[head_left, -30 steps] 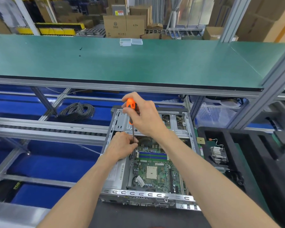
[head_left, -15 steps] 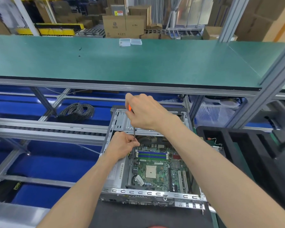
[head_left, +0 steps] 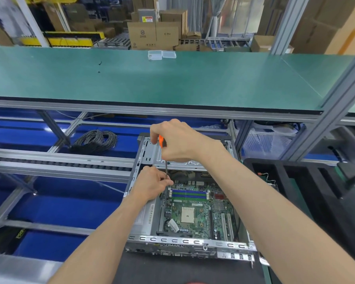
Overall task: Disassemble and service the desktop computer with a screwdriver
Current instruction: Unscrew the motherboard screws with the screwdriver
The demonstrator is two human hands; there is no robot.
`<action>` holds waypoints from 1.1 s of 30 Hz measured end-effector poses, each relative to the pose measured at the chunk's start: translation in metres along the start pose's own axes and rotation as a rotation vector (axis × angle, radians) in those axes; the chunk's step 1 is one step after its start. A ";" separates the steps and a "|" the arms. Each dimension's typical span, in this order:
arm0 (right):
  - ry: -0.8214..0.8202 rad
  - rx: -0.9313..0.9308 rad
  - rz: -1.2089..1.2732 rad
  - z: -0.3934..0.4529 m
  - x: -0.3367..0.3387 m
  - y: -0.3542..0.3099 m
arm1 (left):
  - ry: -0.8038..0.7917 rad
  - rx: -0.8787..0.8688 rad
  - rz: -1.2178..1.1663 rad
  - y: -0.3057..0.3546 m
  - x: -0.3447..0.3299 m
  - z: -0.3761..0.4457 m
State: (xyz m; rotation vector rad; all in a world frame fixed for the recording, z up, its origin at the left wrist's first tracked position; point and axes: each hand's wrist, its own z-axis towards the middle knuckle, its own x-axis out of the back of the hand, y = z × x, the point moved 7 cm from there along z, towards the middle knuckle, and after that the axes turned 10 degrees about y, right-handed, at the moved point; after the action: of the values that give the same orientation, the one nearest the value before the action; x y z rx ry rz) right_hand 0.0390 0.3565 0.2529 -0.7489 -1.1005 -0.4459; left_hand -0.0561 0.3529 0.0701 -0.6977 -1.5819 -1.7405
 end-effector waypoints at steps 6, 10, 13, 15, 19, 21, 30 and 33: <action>0.131 -0.123 -0.291 0.001 0.007 0.004 | -0.018 0.027 -0.016 0.000 -0.003 0.001; 0.046 -0.058 -0.192 0.006 0.000 -0.004 | -0.006 0.026 -0.002 -0.002 -0.001 0.001; -0.069 -0.004 -0.053 0.003 0.002 -0.002 | -0.024 0.008 0.012 0.000 -0.002 -0.001; -0.094 -0.015 0.047 -0.001 0.005 -0.001 | -0.033 0.009 0.013 0.002 -0.001 -0.002; 0.040 -0.167 -0.187 0.000 0.005 0.009 | -0.044 0.020 0.022 0.004 -0.001 -0.001; 0.069 -0.147 -0.225 0.003 0.002 0.004 | -0.041 0.022 0.022 0.005 -0.001 -0.002; -0.051 -0.054 0.098 -0.006 0.006 -0.001 | -0.045 0.008 0.075 0.009 0.002 -0.002; 0.090 -0.121 -0.225 -0.004 0.008 0.002 | -0.050 0.019 0.087 0.009 0.002 -0.002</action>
State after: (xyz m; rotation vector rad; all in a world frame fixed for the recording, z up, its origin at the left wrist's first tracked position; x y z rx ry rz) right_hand 0.0458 0.3550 0.2589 -0.7059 -1.0849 -0.7356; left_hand -0.0500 0.3501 0.0768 -0.7940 -1.5760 -1.6546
